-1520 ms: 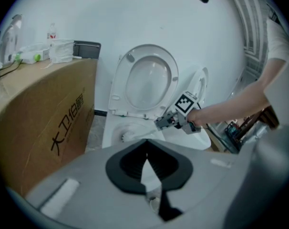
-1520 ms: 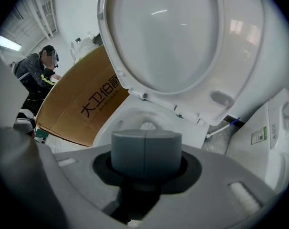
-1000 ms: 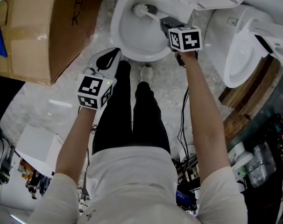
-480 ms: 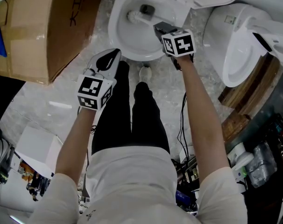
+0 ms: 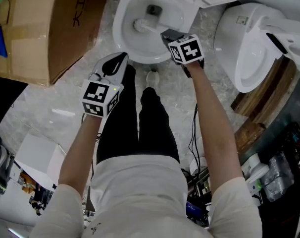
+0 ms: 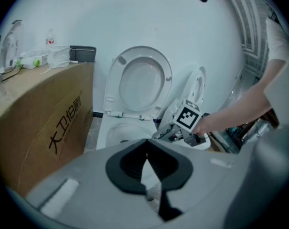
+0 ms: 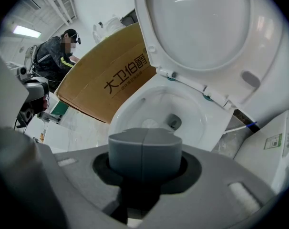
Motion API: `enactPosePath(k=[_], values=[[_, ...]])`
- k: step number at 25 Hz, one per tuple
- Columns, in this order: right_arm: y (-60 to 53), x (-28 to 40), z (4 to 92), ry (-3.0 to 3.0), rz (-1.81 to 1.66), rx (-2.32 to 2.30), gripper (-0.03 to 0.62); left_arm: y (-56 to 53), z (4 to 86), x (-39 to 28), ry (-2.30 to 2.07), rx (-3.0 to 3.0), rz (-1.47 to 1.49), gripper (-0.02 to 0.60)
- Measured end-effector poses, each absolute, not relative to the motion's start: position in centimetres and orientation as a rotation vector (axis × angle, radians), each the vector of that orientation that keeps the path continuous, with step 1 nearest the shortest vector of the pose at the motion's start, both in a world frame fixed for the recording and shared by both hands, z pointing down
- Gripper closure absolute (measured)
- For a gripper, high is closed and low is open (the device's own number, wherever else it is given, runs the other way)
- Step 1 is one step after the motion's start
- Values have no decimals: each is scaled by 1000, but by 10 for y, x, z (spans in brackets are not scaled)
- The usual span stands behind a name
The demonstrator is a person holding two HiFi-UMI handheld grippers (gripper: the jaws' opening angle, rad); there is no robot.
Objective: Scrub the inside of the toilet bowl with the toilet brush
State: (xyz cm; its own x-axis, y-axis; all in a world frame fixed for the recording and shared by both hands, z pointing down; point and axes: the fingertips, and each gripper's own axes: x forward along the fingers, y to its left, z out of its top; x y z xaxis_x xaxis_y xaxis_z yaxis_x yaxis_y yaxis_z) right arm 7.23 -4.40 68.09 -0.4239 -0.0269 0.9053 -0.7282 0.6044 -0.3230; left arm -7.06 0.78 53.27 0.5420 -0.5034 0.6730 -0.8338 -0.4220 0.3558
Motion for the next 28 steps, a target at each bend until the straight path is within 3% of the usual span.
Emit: enactPosePath(k=[16,28], values=[[1,133,671,-1779,795,574,448,46,506,-35,-1091,2151,638,592],[26,194,573,-2020,1056,901,447,83,439,5,-1118,2222,629,592]])
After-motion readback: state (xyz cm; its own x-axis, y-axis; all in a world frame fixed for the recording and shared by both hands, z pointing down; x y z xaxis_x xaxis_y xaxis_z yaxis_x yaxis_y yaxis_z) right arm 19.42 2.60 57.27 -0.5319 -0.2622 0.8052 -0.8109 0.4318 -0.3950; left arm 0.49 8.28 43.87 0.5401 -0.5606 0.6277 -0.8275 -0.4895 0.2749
